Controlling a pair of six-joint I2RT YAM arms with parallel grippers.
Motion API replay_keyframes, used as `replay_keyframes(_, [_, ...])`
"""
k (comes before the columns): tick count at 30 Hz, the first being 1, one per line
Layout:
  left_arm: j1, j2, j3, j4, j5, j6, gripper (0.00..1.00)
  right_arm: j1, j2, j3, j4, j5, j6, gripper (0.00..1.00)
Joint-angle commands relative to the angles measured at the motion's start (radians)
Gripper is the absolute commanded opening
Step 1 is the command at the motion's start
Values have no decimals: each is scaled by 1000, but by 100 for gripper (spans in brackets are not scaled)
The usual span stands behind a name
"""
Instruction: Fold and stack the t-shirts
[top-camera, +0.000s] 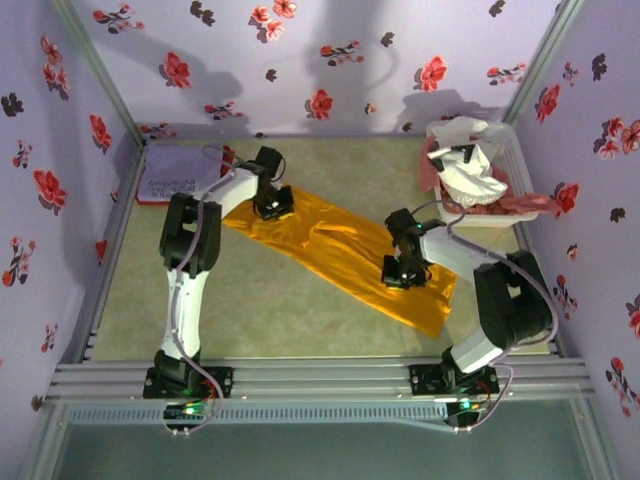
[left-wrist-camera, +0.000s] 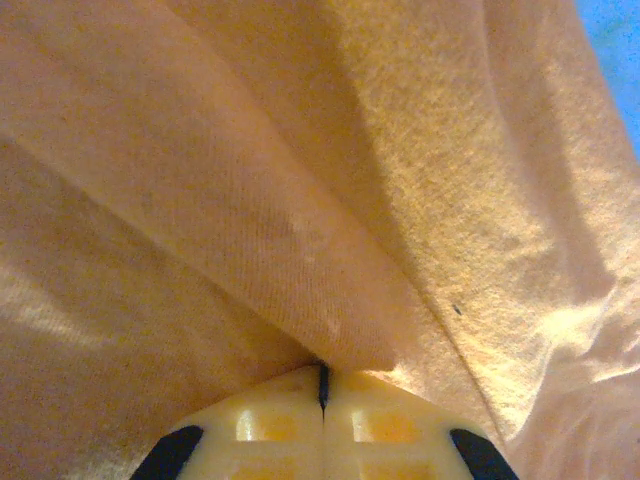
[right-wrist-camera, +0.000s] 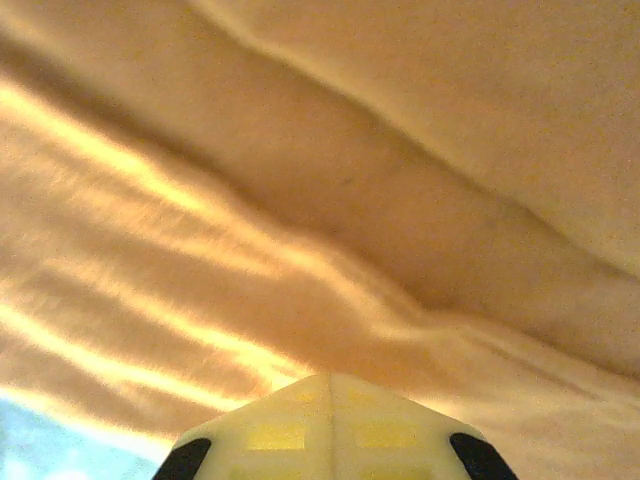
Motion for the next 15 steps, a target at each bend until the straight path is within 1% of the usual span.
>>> replay_keyframes(1, [-16,87,176,-121,20,37,0,7,-65,59,-82,13,4,0])
replay_keyframes(3, [-20,108,264,-158,24,41,0,9,-68,107,-93,11,5,0])
replay_keyframes(4, [-19,102,279,-161,24,40,0,11,-63,127,-91,10,4,0])
replay_keyframes(7, [-17,42,298,-160,21,41,0,28,-14,207,-69,10,4,0])
replay_keyframes(9, [-14,-7,303,-182,18,40,0,47,49,272,-61,9,2,0])
replay_keyframes(12, [4,-87,278,-219,13,46,0,82,159,352,-38,-12,5,0])
replay_keyframes(15, [31,-189,182,-216,9,48,0,123,277,421,-29,-21,5,0])
